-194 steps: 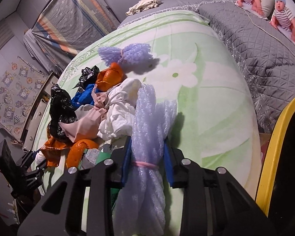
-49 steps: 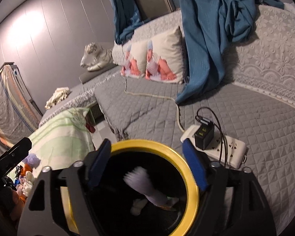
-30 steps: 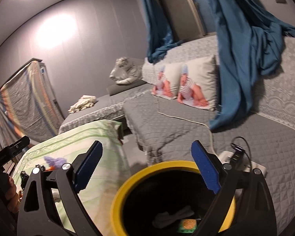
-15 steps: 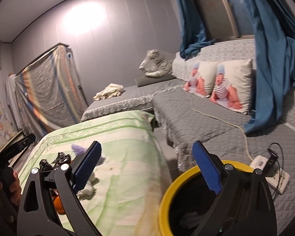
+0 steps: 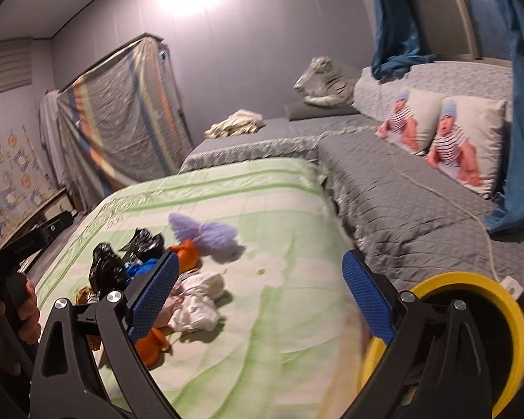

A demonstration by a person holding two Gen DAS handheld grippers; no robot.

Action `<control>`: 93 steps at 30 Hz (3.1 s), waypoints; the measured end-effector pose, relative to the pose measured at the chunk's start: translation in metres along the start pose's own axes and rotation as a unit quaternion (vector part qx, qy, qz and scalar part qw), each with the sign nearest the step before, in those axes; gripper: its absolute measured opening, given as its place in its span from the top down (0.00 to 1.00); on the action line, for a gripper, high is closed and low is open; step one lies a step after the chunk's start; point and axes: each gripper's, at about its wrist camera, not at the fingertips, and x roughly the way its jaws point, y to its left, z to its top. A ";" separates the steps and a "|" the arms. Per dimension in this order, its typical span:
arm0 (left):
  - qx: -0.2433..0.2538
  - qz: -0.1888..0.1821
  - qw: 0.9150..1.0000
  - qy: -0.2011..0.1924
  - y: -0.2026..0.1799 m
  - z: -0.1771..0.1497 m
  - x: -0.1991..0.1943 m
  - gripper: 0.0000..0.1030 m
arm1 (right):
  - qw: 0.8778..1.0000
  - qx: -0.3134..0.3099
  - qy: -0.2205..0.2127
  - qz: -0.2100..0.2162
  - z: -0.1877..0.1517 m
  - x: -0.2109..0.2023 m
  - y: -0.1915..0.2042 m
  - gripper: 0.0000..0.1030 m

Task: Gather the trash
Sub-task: 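Move both tools back over the trash pile on the bed, then grasp the black plastic bag with the left tool while the right tool grasps the white cloth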

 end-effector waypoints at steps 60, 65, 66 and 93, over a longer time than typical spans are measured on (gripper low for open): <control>0.023 -0.058 0.979 0.195 0.027 -0.046 0.108 0.72 | 0.969 -0.008 0.217 0.120 -0.030 0.162 0.047 0.63; 0.009 -0.056 0.980 0.189 0.032 -0.041 0.097 0.78 | 0.973 -0.012 0.200 0.115 -0.026 0.153 0.047 0.77; 0.007 -0.054 0.981 0.186 0.033 -0.040 0.095 0.78 | 0.974 -0.011 0.194 0.115 -0.025 0.149 0.047 0.77; -0.025 -0.061 0.995 0.078 0.034 -0.001 0.000 0.85 | 0.990 -0.023 0.093 0.103 0.015 0.052 0.042 0.77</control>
